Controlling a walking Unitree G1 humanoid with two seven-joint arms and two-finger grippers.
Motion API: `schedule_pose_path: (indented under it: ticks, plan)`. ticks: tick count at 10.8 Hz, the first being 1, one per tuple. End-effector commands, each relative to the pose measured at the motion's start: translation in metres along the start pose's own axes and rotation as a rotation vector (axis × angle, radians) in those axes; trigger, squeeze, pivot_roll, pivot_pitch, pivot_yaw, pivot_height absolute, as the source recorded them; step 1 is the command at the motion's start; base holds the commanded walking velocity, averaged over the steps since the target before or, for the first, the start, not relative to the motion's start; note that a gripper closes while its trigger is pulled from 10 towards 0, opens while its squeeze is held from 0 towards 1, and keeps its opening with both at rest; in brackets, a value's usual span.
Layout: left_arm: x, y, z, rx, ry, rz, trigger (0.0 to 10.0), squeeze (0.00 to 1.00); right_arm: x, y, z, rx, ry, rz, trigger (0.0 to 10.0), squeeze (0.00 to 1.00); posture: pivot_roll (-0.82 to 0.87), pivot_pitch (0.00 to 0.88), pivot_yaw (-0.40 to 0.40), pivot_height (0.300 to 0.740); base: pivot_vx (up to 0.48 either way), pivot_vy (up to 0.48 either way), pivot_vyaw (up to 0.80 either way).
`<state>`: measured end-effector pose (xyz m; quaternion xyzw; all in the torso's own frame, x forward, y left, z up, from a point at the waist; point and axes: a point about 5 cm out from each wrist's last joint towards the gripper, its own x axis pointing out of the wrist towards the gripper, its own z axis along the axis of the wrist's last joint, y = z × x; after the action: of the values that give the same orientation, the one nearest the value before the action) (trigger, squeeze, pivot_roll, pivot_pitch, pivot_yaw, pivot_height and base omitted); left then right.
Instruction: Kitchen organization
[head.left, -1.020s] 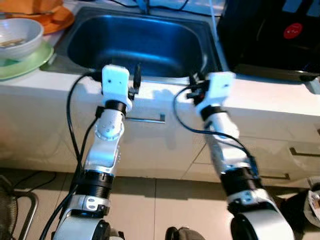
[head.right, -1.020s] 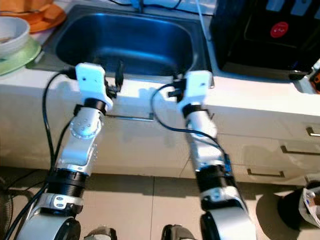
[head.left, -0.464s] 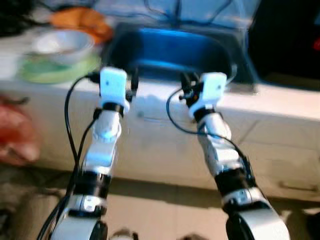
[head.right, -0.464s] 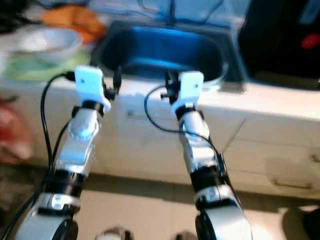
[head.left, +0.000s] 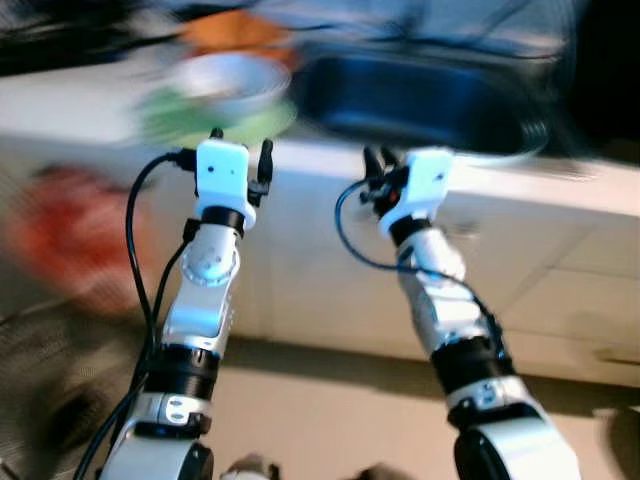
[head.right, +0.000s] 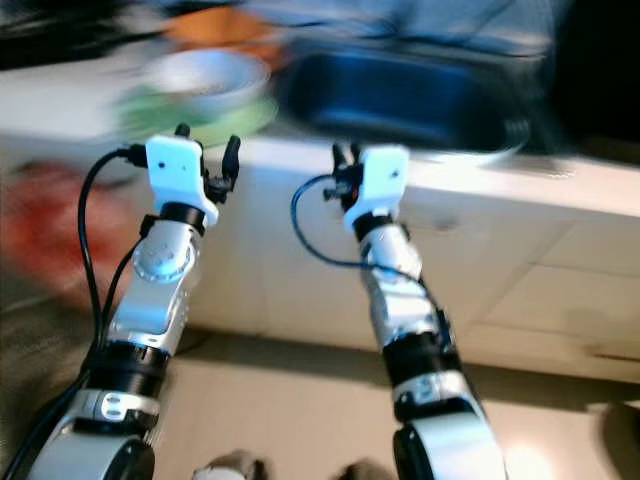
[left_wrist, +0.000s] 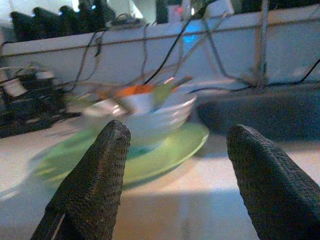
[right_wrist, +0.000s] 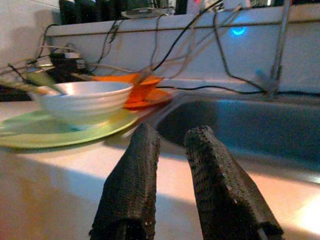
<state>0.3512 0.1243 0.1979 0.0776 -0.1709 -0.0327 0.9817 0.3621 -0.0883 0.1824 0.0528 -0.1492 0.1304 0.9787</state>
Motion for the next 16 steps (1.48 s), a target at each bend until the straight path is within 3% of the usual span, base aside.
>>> schedule_pose_path:
  ticks: [1, 13, 16]
  plan:
    - [-0.0006, -0.0112, -0.0002, 0.001, 0.008, -0.034, 10.0, 0.00, -0.0035, -0.0098, -0.0023, -0.001, 0.011, -0.030, 10.0, 0.00, 0.06, 0.106, -0.049, 0.740, 0.000, 0.000, 0.00]
    - [-0.0018, -0.0055, 0.0057, -0.023, -0.026, 0.000, 10.0, 0.00, -0.0038, -0.0093, -0.0045, 0.004, 0.025, -0.017, 10.0, 0.00, 0.07, 0.115, -0.057, 0.740, 0.000, 0.000, 0.00]
    - [-0.0013, -0.0053, 0.0064, -0.022, -0.031, 0.000, 10.0, 0.00, -0.0035, -0.0098, -0.0039, -0.002, 0.022, -0.022, 10.0, 0.00, 0.07, 0.112, -0.058, 0.740, 0.270, 0.000, -0.23]
